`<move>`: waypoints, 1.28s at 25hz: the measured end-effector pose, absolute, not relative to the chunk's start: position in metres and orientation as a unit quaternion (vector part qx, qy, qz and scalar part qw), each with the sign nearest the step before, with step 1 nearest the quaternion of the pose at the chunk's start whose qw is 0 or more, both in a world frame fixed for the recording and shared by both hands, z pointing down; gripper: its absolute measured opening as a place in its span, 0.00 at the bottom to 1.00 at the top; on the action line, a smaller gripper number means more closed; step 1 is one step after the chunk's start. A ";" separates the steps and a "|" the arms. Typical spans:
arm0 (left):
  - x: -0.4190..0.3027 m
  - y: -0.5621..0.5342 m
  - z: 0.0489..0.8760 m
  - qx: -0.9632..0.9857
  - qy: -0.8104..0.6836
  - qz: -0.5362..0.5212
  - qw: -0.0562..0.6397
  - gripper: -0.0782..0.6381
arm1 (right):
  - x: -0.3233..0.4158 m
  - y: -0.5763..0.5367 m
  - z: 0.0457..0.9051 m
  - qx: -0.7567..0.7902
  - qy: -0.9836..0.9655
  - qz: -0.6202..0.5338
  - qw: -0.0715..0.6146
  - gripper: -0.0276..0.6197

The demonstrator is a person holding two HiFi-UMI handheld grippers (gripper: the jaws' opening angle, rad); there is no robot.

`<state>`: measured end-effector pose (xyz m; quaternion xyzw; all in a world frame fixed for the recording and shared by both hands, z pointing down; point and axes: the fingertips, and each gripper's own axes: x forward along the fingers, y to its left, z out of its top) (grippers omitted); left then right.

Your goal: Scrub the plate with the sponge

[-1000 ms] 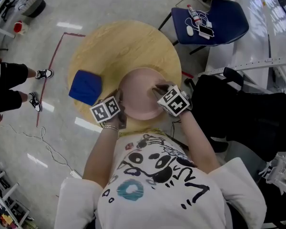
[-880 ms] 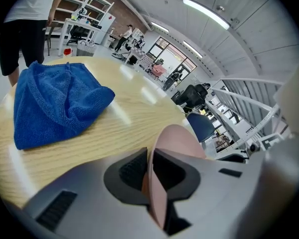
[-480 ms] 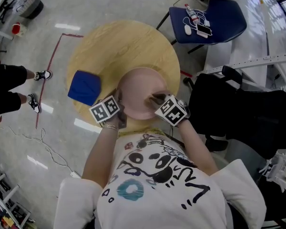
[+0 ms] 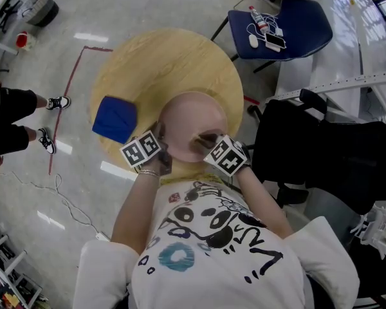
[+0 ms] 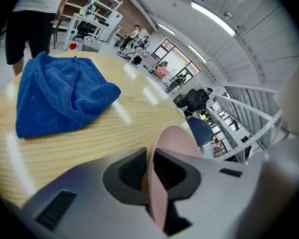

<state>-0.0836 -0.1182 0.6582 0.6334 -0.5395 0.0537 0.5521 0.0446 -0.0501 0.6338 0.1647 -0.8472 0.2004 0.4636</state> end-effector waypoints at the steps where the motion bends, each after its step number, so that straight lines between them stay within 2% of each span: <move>1: -0.084 -0.117 0.658 0.632 -0.540 0.052 0.553 0.18 | 0.042 -0.050 0.634 0.163 -0.849 0.201 0.462 0.14; 20: -0.086 -0.096 0.659 0.644 -0.531 0.081 0.544 0.16 | -0.012 -0.050 0.633 0.111 -0.868 0.177 0.450 0.14; 32: -0.087 -0.091 0.658 0.652 -0.526 0.097 0.538 0.15 | -0.026 -0.080 0.631 0.132 -0.876 0.179 0.428 0.14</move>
